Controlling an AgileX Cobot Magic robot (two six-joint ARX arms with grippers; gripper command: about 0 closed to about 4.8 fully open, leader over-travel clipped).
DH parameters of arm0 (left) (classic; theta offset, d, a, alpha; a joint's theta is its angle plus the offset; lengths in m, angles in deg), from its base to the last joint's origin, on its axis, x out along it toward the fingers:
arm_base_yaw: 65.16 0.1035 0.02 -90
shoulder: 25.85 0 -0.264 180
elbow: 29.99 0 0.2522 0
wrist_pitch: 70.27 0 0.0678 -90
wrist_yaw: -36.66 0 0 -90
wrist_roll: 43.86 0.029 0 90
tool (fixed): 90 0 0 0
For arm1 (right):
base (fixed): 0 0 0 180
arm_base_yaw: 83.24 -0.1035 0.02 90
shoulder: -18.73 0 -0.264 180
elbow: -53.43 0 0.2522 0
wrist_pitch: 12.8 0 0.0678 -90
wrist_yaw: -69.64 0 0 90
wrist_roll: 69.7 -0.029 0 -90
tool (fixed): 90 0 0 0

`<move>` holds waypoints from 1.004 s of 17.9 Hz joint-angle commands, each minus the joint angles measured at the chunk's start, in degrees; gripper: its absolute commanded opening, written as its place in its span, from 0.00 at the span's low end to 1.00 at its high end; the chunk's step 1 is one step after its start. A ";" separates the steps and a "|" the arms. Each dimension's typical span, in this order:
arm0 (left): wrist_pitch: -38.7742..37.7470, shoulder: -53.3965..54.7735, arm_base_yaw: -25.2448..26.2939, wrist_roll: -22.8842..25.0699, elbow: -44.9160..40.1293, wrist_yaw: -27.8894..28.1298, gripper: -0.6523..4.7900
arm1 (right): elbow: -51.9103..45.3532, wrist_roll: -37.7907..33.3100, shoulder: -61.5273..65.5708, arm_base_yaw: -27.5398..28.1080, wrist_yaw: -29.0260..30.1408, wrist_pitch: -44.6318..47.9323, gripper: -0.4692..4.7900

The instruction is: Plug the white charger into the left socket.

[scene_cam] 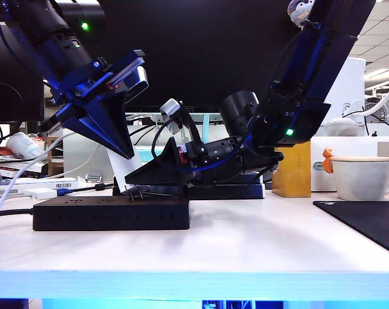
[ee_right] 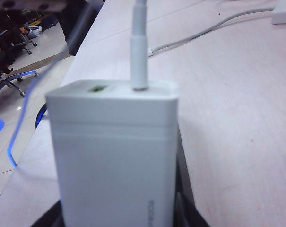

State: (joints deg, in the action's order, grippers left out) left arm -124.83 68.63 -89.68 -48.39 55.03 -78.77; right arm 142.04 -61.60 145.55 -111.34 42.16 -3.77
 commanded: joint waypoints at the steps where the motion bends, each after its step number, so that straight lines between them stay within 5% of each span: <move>1: 0.79 -0.28 -0.02 0.24 2.32 -0.28 0.14 | 0.04 -0.37 -0.28 -0.17 0.57 0.02 0.63; 3: 0.85 -0.42 0.09 0.26 3.93 1.25 0.14 | 0.04 -0.35 -0.28 -0.17 0.57 0.20 0.63; 9: 2.23 -0.68 0.20 0.02 5.53 18.23 0.14 | 0.04 -0.35 -0.28 -0.17 0.59 0.17 0.63; 18: 3.19 1.97 0.20 0.00 5.44 19.23 0.14 | 0.04 -0.35 -0.28 -0.17 0.59 0.17 0.63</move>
State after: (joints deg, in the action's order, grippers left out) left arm -122.16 70.53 -89.41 -48.39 60.35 -60.12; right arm 142.06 -61.69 145.58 -111.36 42.23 -3.58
